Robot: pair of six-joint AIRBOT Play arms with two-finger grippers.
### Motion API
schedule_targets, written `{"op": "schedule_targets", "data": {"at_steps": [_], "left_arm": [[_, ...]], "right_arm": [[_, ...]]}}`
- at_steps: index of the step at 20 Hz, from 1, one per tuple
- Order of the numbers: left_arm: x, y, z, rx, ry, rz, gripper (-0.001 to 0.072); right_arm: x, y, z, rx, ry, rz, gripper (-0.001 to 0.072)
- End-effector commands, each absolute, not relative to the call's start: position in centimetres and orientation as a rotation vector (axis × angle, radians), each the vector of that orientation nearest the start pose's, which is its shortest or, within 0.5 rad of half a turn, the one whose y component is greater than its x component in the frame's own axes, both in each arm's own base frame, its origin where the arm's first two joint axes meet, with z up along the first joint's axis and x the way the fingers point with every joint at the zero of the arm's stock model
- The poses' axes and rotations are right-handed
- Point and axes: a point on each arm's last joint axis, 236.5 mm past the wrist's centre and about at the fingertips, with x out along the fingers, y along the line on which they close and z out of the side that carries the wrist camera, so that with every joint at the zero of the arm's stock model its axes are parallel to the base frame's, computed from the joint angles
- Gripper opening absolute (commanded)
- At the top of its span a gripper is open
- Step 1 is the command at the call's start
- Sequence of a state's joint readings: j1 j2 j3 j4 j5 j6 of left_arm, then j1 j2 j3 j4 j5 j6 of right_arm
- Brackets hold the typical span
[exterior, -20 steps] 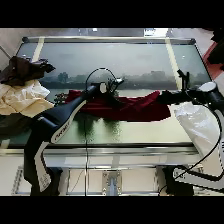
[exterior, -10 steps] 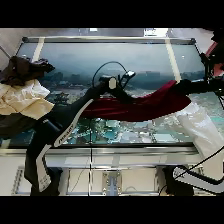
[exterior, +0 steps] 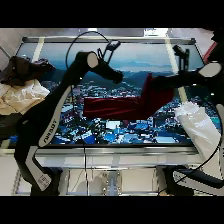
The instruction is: Fold the shirts.
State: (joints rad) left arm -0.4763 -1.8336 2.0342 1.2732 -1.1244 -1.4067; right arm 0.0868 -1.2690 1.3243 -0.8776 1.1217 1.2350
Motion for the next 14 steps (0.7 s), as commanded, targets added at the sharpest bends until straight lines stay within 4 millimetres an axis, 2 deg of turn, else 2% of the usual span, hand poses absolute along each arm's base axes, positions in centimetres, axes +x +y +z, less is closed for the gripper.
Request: {"op": "schedule_targets", "data": {"at_steps": [1, 4, 5, 6, 7, 8, 10, 12, 14], "left_arm": [[52.6, -25.4, 10.6, 0.109, 0.902, -0.555, 0.0439], [54.1, -20.0, 12.2, 0.042, 0.893, -0.462, 0.0438], [54.4, -18.3, 12.6, 0.029, 0.892, -0.435, 0.0438], [54.5, -17.0, 13.0, 0.018, 0.893, -0.413, 0.0438], [54.6, -15.8, 13.2, 0.010, 0.897, -0.397, 0.0438], [54.5, -14.8, 13.4, 0.005, 0.903, -0.382, 0.0438], [54.2, -13.6, 13.4, -0.001, 0.922, -0.366, 0.0438], [54.1, -13.4, 13.3, -0.002, 0.931, -0.364, 0.0438], [54.1, -13.6, 13.3, -0.007, 0.930, -0.369, 0.0438]], "right_arm": [[42.2, 27.4, 14.6, 0.314, 0.781, 0.692, 0.0026], [42.3, 35.0, 11.5, 0.410, 0.775, 0.702, 0.0034], [42.4, 37.4, 10.5, 0.460, 0.768, 0.703, 0.0152], [42.3, 39.2, 10.1, 0.518, 0.760, 0.704, 0.0397], [42.4, 40.2, 10.2, 0.569, 0.743, 0.697, 0.0520], [42.6, 40.4, 10.4, 0.560, 0.717, 0.697, 0.0518], [43.4, 39.0, 11.2, 0.534, 0.690, 0.684, 0.0518], [44.7, 35.9, 11.7, 0.509, 0.692, 0.654, 0.0518], [46.0, 31.1, 10.8, 0.429, 0.738, 0.599, 0.0518]]}}
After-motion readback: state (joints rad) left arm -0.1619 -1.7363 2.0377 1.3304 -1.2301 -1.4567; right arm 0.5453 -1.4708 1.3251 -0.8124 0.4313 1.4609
